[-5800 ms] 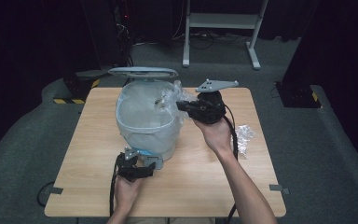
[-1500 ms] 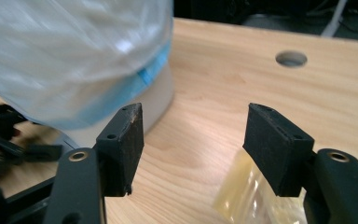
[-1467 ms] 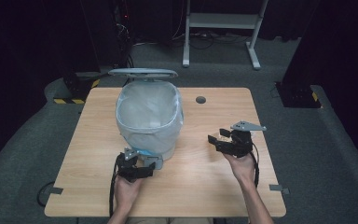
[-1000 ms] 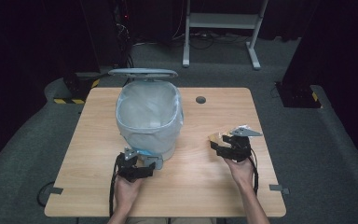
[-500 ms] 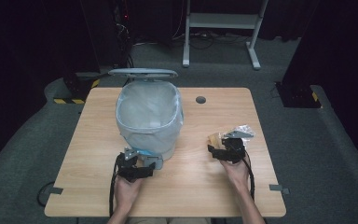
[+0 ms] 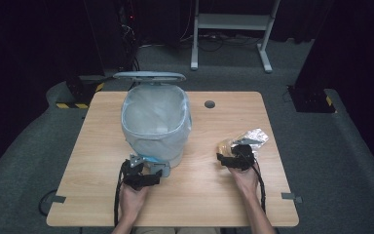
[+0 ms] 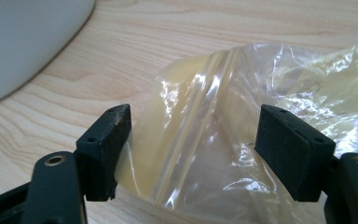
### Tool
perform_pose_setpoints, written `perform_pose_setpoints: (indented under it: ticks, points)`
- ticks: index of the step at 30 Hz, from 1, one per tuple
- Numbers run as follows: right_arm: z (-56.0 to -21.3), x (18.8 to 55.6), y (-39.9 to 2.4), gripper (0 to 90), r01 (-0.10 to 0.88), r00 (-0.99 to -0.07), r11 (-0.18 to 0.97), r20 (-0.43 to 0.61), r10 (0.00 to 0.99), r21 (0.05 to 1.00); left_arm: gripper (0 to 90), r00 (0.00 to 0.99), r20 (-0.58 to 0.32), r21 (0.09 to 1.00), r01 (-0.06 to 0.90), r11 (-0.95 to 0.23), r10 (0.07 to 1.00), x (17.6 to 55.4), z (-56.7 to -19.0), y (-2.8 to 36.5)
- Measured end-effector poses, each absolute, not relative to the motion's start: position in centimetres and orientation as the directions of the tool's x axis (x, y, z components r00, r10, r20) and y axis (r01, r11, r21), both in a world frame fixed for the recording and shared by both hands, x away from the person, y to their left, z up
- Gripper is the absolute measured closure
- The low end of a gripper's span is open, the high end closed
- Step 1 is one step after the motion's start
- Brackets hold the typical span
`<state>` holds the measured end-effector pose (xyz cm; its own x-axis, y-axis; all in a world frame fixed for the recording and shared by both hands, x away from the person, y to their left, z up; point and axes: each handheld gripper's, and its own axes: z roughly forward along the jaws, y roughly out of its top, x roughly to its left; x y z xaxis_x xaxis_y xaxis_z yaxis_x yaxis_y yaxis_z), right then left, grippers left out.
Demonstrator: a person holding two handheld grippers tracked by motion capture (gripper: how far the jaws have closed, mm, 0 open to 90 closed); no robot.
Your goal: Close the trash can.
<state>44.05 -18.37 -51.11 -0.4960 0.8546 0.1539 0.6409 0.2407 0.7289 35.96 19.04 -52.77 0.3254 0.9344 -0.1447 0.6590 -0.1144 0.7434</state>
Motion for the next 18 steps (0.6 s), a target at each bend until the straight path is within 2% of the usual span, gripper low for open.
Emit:
perform_pose_setpoints:
  ticks: [9, 12, 18]
  points:
    - [-52.1, 43.8, -18.4, 32.3, 0.639, -0.485, 0.250, 0.129, 0.865, 0.728, 3.7, 0.323, -0.147, 0.745, 0.658, -0.111, 0.935, 36.0, -52.8, 19.1]
    - [-52.1, 43.6, -18.0, 35.6, 0.630, -0.485, 0.285, 0.080, 0.871, 0.723, 3.7, 0.323, -0.146, 0.745, 0.658, -0.111, 0.935, 36.0, -52.8, 19.1]
    - [-52.1, 43.2, -17.4, 48.0, 0.609, -0.473, 0.339, -0.014, 0.881, 0.717, 3.7, 0.323, -0.147, 0.745, 0.658, -0.110, 0.935, 36.0, -52.8, 19.1]
